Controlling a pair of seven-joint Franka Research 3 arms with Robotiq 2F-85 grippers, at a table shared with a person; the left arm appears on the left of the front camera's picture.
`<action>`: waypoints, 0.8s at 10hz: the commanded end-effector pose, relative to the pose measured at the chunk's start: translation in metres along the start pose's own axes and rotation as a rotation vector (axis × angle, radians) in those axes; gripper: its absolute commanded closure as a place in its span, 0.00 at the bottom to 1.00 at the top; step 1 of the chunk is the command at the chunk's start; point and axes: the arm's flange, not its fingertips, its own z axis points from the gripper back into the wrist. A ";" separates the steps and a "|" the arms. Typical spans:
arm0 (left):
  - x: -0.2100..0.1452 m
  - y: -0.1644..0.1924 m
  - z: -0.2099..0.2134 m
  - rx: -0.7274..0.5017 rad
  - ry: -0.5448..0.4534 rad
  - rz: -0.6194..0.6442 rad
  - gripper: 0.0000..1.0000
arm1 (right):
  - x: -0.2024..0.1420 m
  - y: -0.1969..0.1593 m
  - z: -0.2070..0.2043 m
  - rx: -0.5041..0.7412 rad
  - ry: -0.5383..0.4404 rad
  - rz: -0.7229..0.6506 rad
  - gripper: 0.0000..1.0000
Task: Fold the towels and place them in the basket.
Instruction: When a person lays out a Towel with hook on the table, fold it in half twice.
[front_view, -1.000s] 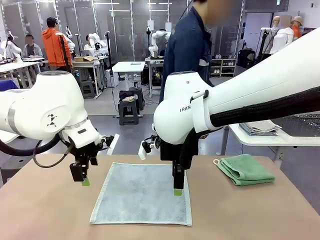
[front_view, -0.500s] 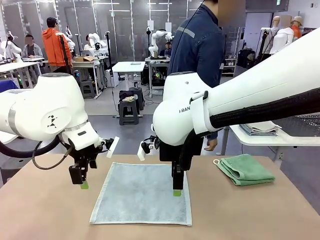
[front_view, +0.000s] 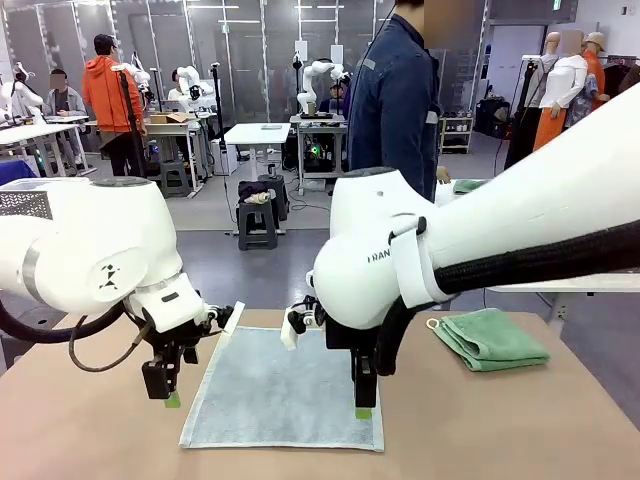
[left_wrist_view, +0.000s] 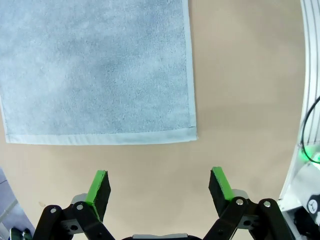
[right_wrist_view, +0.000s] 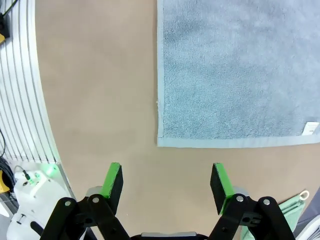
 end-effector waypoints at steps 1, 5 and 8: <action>0.000 -0.009 -0.015 0.028 -0.033 0.013 0.00 | -0.009 0.003 -0.019 -0.027 -0.022 -0.026 0.12; 0.004 -0.018 -0.049 0.026 -0.007 0.120 0.00 | -0.016 -0.005 -0.052 -0.039 0.000 -0.051 0.12; 0.005 -0.014 -0.070 0.026 0.009 0.129 0.00 | -0.020 -0.023 -0.073 -0.037 0.013 -0.042 0.12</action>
